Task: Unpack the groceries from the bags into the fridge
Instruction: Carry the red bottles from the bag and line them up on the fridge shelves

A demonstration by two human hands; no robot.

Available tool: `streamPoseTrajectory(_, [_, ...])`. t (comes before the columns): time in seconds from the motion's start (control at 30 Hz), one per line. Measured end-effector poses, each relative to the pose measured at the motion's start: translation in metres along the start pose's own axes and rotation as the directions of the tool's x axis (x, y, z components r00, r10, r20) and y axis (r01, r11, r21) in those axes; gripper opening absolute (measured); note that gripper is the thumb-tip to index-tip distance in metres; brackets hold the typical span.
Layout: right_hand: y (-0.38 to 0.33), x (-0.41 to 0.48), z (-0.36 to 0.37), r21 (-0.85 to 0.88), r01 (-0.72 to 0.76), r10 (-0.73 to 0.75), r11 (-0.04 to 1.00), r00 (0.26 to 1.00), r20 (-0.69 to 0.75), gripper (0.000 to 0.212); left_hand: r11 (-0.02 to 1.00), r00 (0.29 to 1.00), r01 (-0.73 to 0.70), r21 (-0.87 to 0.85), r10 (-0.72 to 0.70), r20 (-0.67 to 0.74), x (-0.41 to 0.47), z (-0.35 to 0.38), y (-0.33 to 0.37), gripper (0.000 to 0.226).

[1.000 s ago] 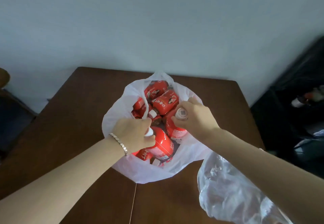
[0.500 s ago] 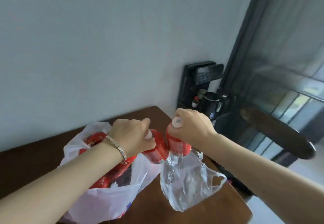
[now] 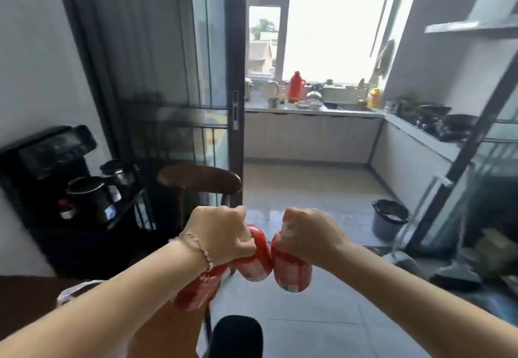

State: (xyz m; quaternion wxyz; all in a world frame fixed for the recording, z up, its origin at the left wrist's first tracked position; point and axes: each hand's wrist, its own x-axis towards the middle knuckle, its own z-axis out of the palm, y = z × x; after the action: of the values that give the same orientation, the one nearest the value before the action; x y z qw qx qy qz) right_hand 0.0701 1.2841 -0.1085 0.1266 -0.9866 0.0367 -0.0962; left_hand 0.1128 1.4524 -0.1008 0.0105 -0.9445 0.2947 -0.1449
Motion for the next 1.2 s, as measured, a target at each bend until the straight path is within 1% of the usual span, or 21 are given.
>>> streamPoseTrajectory(0.03, [0.034,-0.01,-0.012,-0.02,-0.054,0.053,0.998,0.998,-0.032,0.023,0.997,0.997,-0.071,-0.014,0.071,-0.015,0.02,0.001,0.034,0.024])
streamPoseTrajectory(0.1, [0.094,-0.026,-0.033,-0.07,-0.115,0.111,0.991,0.992,-0.055,0.024,0.985,0.985,-0.172,-0.018,0.172,-0.027,0.05,0.002,0.091,0.022])
streamPoseTrajectory(0.2, [0.196,-0.06,-0.073,-0.113,-0.217,0.201,0.97,0.97,-0.138,0.029,0.954,0.957,-0.287,-0.083,0.281,-0.074,0.1,0.004,0.196,0.024])
streamPoseTrajectory(0.3, [0.291,-0.092,-0.114,-0.144,-0.317,0.29,0.938,0.94,-0.18,0.025,0.918,0.931,-0.361,-0.162,0.346,-0.114,0.144,0.001,0.299,0.025])
streamPoseTrajectory(0.33, [0.311,-0.098,-0.121,-0.146,-0.345,0.315,0.927,0.929,-0.192,0.025,0.912,0.927,-0.372,-0.176,0.353,-0.126,0.151,0.001,0.32,0.024])
streamPoseTrajectory(0.4, [0.372,-0.122,-0.153,-0.168,-0.429,0.386,0.887,0.891,-0.24,0.024,0.869,0.892,-0.446,-0.215,0.413,-0.182,0.181,-0.004,0.395,0.021])
streamPoseTrajectory(0.43, [0.388,-0.126,-0.162,-0.17,-0.464,0.419,0.869,0.875,-0.242,0.023,0.86,0.882,-0.464,-0.213,0.428,-0.195,0.189,-0.006,0.412,0.022])
streamPoseTrajectory(0.5, [0.448,-0.143,-0.191,-0.162,-0.557,0.5,0.814,0.816,-0.291,0.023,0.808,0.841,-0.535,-0.247,0.484,-0.24,0.226,-0.01,0.484,0.024])
streamPoseTrajectory(0.6, [0.521,-0.157,-0.225,-0.135,-0.669,0.602,0.731,0.725,-0.335,0.024,0.731,0.803,-0.596,-0.332,0.532,-0.269,0.271,-0.016,0.567,0.023])
streamPoseTrajectory(0.63, [0.548,-0.162,-0.236,-0.126,-0.702,0.63,0.701,0.693,-0.351,0.025,0.691,0.772,-0.636,-0.344,0.567,-0.288,0.289,-0.018,0.6,0.022])
streamPoseTrajectory(0.67, [0.563,-0.163,-0.241,-0.137,-0.725,0.648,0.675,0.671,-0.361,0.026,0.673,0.761,-0.649,-0.356,0.575,-0.299,0.298,-0.021,0.616,0.023])
streamPoseTrajectory(0.73, [0.608,-0.168,-0.256,-0.124,-0.784,0.692,0.609,0.601,-0.401,0.028,0.609,0.719,-0.694,-0.384,0.613,-0.329,0.328,-0.022,0.671,0.027])
streamPoseTrajectory(0.8, [0.643,-0.173,-0.271,-0.113,-0.825,0.728,0.554,0.545,-0.416,0.029,0.564,0.681,-0.73,-0.385,0.648,-0.341,0.35,-0.025,0.711,0.03])
streamPoseTrajectory(0.9, [0.704,-0.177,-0.294,-0.061,-0.882,0.772,0.466,0.44,-0.459,0.027,0.44,0.578,-0.807,-0.394,0.726,-0.372,0.396,-0.027,0.783,0.032])
streamPoseTrajectory(0.97, [0.745,-0.178,-0.315,0.001,-0.919,0.795,0.395,0.341,-0.502,0.026,0.356,0.495,-0.855,-0.377,0.777,-0.389,0.432,-0.034,0.837,0.037])
streamPoseTrajectory(1.0, [0.759,-0.18,-0.325,0.016,-0.931,0.803,0.365,0.307,-0.511,0.024,0.322,0.461,-0.872,-0.369,0.793,-0.397,0.443,-0.039,0.856,0.038])
streamPoseTrajectory(1.1, [0.812,-0.187,-0.357,0.059,-0.963,0.812,0.262,0.187,-0.552,0.02,0.206,0.372,-0.9,-0.384,0.822,-0.432,0.479,-0.056,0.931,0.038])
streamPoseTrajectory(1.2, [0.865,-0.197,-0.386,0.062,-0.98,0.776,0.19,0.111,-0.621,0.022,0.129,0.315,-0.913,-0.386,0.825,-0.469,0.508,-0.078,1.004,0.041])
